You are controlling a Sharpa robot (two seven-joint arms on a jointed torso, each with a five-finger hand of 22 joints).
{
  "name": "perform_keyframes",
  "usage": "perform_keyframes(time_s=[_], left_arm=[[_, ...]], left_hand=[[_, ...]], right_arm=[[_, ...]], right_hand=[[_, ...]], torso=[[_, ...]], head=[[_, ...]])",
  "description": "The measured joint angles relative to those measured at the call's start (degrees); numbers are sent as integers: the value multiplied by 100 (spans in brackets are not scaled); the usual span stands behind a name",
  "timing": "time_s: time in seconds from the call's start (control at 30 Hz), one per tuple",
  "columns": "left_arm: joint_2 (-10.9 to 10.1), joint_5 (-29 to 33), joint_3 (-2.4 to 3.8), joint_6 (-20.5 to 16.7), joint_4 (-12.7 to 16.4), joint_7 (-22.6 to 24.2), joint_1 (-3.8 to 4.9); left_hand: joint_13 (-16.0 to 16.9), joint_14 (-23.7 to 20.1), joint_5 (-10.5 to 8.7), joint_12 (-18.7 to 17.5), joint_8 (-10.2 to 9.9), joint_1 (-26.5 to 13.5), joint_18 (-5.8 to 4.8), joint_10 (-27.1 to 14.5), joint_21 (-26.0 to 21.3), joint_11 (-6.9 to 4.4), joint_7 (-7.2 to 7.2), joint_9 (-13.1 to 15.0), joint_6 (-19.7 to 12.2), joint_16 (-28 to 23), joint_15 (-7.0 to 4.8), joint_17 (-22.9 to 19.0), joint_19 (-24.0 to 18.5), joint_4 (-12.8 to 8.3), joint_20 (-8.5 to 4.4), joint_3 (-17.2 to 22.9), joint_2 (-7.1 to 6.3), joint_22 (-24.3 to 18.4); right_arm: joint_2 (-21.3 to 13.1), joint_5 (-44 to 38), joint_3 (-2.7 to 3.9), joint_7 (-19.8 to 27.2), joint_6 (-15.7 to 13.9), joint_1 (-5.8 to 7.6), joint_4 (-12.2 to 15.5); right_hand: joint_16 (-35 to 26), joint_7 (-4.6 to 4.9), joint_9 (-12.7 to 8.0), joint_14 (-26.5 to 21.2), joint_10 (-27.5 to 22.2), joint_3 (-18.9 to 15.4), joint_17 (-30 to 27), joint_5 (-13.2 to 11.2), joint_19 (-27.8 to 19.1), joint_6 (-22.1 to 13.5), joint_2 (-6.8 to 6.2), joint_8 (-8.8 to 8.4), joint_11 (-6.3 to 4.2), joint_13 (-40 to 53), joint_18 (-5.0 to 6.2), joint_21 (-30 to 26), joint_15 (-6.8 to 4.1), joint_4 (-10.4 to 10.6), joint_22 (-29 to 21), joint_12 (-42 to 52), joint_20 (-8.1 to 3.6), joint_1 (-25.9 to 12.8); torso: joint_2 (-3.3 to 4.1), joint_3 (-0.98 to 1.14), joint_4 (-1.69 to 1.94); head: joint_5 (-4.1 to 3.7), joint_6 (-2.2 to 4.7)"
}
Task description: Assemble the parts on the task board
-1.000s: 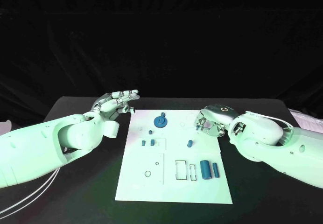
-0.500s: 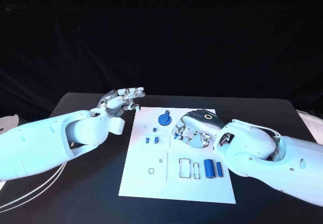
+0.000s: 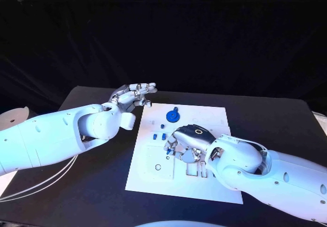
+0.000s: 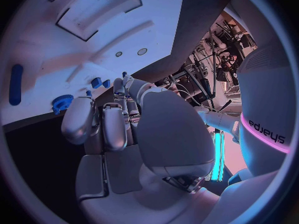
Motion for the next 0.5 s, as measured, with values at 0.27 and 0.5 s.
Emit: perform_keyframes(time_s=[0.27,0.5], left_arm=[[8,-1,0,1,25,-3,0],[8,-1,0,2,29,-7,0]], left_hand=[[0,0,0,0,0,0,-1,0,0,0,0,0,0,0,0,0,0,0,0,0,0,-5],[1,0,0,0,0,0,0,-20,0,20,0,0,0,0,0,-9,0,-13,0,13,0,-4]], right_arm=[[147,0,-19,43,131,-90,-273],[187,-7,-22,44,222,-108,-358]], right_hand=[[0,5,2,21,0,16,0,0,0,-5,-4,-1,1,-13,0,0,20,-17,-6,-4,0,-3],[0,6,1,21,6,16,-1,-1,0,-5,-26,-6,8,-16,0,0,20,-17,-6,-12,0,-23]], torso=[[-2,7,-2],[-3,9,-7]], head=[[56,-44],[76,-66]])
